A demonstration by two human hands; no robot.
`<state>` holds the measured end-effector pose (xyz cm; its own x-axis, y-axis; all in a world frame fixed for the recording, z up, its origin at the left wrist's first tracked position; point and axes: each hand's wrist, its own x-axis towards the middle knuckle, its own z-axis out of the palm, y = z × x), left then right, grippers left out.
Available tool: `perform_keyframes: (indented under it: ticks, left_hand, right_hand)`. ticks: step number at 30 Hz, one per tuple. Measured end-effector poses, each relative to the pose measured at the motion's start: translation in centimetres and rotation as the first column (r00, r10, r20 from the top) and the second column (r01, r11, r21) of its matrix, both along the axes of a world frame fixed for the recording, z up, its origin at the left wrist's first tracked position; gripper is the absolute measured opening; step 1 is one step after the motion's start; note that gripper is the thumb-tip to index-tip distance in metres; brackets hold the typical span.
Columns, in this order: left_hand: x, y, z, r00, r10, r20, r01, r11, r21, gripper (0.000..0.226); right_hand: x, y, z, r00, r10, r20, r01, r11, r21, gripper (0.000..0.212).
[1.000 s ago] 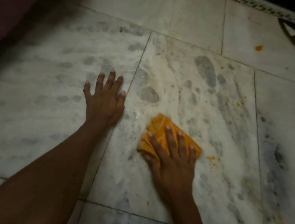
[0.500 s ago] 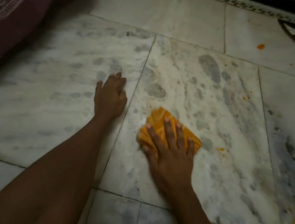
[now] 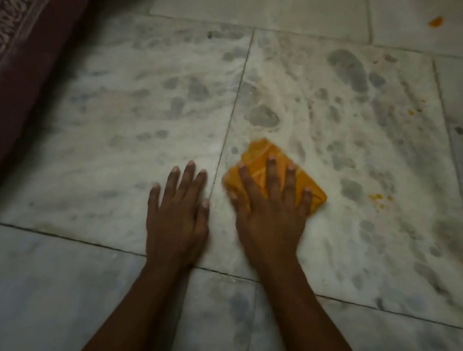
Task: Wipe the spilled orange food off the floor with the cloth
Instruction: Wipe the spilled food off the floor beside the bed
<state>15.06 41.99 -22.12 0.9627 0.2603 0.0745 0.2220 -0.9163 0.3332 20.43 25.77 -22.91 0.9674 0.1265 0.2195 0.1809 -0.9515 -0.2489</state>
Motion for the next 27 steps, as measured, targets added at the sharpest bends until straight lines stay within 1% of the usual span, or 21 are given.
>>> perform_keyframes:
  ticks: [1,2,3,4,7,8,10,11,13,14,16,18,20,23,27]
  left_hand:
    - [-0.2,0.0,0.0,1.0,-0.001,0.0,0.001,1.0,-0.006,0.06]
    - [-0.3,-0.1,0.1,1.0,-0.003,0.003,0.003,1.0,-0.01,0.06]
    - [-0.4,-0.2,0.4,1.0,0.005,0.004,-0.005,1.0,-0.027,0.06]
    - [-0.4,-0.3,0.6,1.0,0.007,0.009,-0.007,0.999,-0.038,0.06]
    - [-0.3,-0.2,0.9,1.0,0.014,0.013,-0.013,0.999,-0.041,0.06]
    - [-0.4,-0.2,0.8,1.0,0.023,0.011,-0.023,0.999,-0.044,0.06]
    - [-0.5,-0.2,0.6,1.0,0.016,0.004,-0.016,0.999,-0.049,0.061]
    - [-0.6,-0.1,0.5,1.0,0.009,0.002,-0.008,0.999,-0.053,0.061]
    - [-0.5,0.0,0.5,1.0,0.009,0.016,-0.008,0.998,-0.064,0.061]
    - [-0.4,0.0,0.5,1.0,0.012,0.019,-0.011,0.998,-0.065,0.061]
    - [-0.4,0.1,0.5,1.0,0.015,0.014,-0.014,0.998,-0.059,0.061]
    - [-0.6,0.2,0.4,1.0,0.019,0.017,-0.018,0.999,-0.052,0.061]
    - [-0.5,0.2,0.4,1.0,0.021,0.022,-0.02,0.999,-0.044,0.061]
    - [-0.3,0.2,0.4,0.999,0.035,0.033,-0.034,0.999,-0.03,0.061]
    - [-0.3,-0.2,0.1,0.998,0.049,0.034,-0.048,0.998,-0.032,0.061]
  right_hand:
    - [-2.3,-0.9,0.2,0.996,0.089,-0.009,-0.09,0.996,-0.025,0.054]
    - [-4.5,-2.3,0.2,0.991,0.134,-0.014,-0.135,0.99,-0.033,0.054]
    - [-6.1,-3.9,0.6,0.989,0.143,-0.021,-0.144,0.988,-0.047,0.055]
    - [-7.0,-5.6,0.8,0.993,0.118,-0.025,-0.119,0.991,-0.066,0.055]
    - [-4.7,-8.2,1.1,0.994,-0.094,-0.064,0.088,0.992,-0.09,0.057]
    - [-2.8,-7.7,1.0,0.983,-0.17,-0.072,0.162,0.982,-0.098,0.058]
    - [1.7,-5.6,0.9,0.956,-0.276,-0.1,0.271,0.961,-0.053,0.06]
    - [3.5,-4.3,0.8,0.944,-0.312,-0.112,0.311,0.95,-0.024,0.062]
    - [5.2,-1.5,0.7,0.934,-0.332,-0.133,0.335,0.942,0.002,0.063]
    - [4.7,-0.3,0.8,0.942,-0.309,-0.131,0.311,0.95,0.001,0.062]
    - [1.8,0.9,1.0,0.979,-0.18,-0.095,0.179,0.984,-0.018,0.059]
    - [-1.9,0.1,1.1,0.997,-0.016,-0.071,0.014,0.999,-0.033,0.057]
    - [-4.6,-1.6,1.0,0.995,0.079,-0.061,-0.081,0.996,-0.034,0.056]
    - [-4.3,-2.8,0.9,0.993,0.104,-0.053,-0.105,0.994,-0.029,0.056]
    - [-1.0,-1.2,0.6,0.999,0.011,-0.052,-0.014,0.999,-0.049,0.057]
